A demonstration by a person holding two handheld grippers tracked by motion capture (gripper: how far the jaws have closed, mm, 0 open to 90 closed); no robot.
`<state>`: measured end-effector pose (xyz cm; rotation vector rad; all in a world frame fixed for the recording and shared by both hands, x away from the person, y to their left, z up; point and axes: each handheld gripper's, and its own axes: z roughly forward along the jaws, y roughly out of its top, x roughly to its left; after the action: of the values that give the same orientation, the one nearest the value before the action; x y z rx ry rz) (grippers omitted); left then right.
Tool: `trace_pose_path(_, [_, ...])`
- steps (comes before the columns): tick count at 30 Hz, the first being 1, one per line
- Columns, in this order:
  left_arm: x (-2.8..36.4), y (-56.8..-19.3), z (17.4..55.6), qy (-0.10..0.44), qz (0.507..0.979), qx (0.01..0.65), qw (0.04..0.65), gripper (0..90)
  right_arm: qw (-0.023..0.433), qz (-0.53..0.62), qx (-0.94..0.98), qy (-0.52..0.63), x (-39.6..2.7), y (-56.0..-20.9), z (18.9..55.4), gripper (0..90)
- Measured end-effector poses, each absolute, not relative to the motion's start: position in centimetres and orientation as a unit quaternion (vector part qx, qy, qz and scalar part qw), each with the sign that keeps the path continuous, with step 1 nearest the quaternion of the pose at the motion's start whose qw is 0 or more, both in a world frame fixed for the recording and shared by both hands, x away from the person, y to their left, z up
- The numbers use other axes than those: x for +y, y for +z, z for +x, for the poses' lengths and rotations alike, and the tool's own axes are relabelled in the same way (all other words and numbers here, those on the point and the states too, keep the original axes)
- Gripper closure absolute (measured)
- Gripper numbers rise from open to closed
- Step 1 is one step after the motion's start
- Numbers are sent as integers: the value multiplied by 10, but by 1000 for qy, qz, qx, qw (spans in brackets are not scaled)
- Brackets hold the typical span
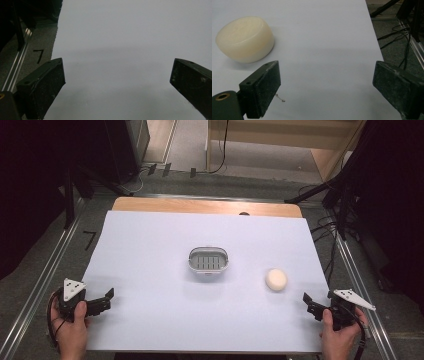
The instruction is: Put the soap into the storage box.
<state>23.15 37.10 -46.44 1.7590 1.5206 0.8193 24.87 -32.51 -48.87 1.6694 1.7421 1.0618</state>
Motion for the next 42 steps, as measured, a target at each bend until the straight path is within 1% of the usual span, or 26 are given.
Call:
trace_pose_path(3, [371, -464, 232, 313, 674, 581, 331, 3, 249, 610, 644, 390, -325, -489, 249, 78])
trace_pose_path(6, [371, -464, 232, 314, 673, 583, 330, 3, 242, 608, 651, 386, -324, -489, 250, 53])
trace_pose_path(13, [370, -464, 232, 321, 668, 589, 323, 3, 243, 607, 656, 377, -322, -488, 250, 58])
trace_pose_path(15, [370, -464, 231, 322, 668, 588, 324, 3, 226, 607, 657, 385, -325, -488, 250, 62])
trace_pose_path(16, [370, -464, 231, 322, 668, 588, 324, 3, 225, 608, 655, 387, -326, -487, 250, 63])
trace_pose_path(17, [370, -464, 231, 322, 668, 587, 323, 3, 225, 608, 655, 389, -326, -487, 249, 71])
trace_pose_path(18, [370, -464, 231, 322, 668, 587, 323, 3, 224, 608, 654, 391, -326, -487, 249, 102])
trace_pose_path(19, [370, -464, 231, 322, 669, 587, 322, 3, 226, 606, 654, 392, -326, -486, 249, 154])
trace_pose_path(20, [370, -464, 231, 322, 669, 587, 323, 3, 223, 604, 654, 397, -326, -485, 249, 173])
trace_pose_path(23, [370, -464, 231, 323, 669, 586, 322, 3, 183, 583, 663, 432, -326, -481, 251, 141])
trace_pose_path(24, [369, -464, 232, 324, 669, 586, 322, 3, 180, 579, 667, 432, -326, -481, 251, 131])
trace_pose_path(28, [369, -465, 231, 326, 671, 583, 321, 3, 193, 587, 674, 405, -322, -481, 253, 129])
trace_pose_path(34, [368, -465, 231, 327, 672, 582, 322, 3, 190, 591, 669, 409, -318, -476, 253, 126])
trace_pose_path(38, [368, -465, 231, 329, 673, 580, 320, 3, 198, 589, 676, 395, -311, -474, 255, 123])
trace_pose_path(42, [368, -465, 231, 328, 675, 580, 318, 3, 186, 587, 676, 404, -307, -471, 259, 92])
